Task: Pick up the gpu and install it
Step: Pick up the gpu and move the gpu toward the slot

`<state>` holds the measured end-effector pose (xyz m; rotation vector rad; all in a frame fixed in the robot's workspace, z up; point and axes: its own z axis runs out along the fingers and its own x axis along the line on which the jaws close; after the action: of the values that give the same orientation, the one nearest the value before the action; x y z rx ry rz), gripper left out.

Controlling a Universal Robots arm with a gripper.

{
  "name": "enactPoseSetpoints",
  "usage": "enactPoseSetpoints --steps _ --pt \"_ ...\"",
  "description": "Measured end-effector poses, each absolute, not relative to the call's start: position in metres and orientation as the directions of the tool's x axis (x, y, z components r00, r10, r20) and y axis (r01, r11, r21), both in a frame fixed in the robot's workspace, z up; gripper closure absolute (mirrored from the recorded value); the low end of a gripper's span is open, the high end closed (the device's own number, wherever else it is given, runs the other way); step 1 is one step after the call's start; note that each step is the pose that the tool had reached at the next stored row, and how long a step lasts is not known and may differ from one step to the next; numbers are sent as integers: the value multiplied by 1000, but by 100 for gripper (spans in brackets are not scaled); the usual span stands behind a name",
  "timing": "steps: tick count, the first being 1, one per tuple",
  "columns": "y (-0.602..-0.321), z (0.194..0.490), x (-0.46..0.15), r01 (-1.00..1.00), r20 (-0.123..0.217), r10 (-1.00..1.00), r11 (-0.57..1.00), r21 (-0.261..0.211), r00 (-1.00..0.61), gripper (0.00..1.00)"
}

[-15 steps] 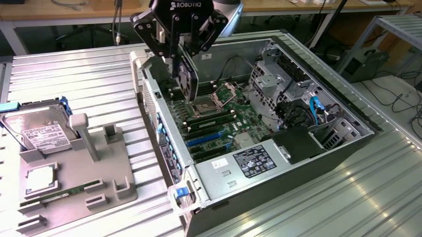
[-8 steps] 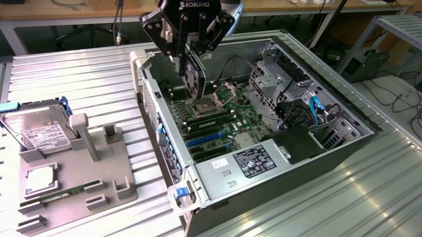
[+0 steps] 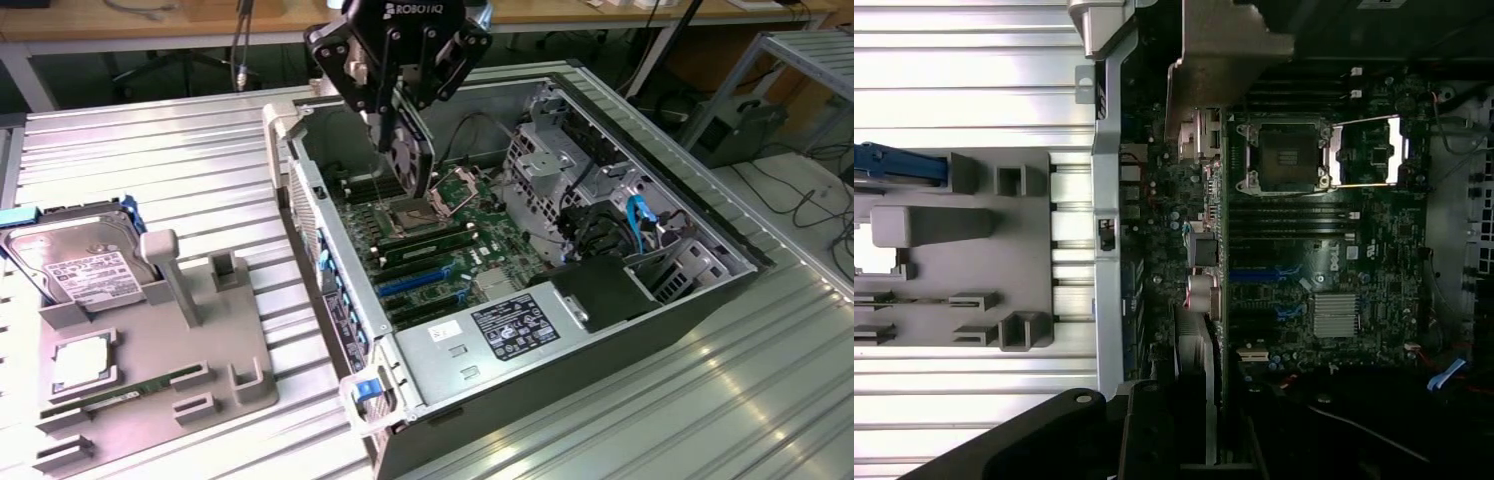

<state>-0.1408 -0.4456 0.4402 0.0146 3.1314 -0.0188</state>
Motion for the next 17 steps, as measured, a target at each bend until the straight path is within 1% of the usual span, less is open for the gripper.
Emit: enactPoseSetpoints --steps 17 --pt "-446 440 -95 9 -10 9 1000 -12 -1000 72"
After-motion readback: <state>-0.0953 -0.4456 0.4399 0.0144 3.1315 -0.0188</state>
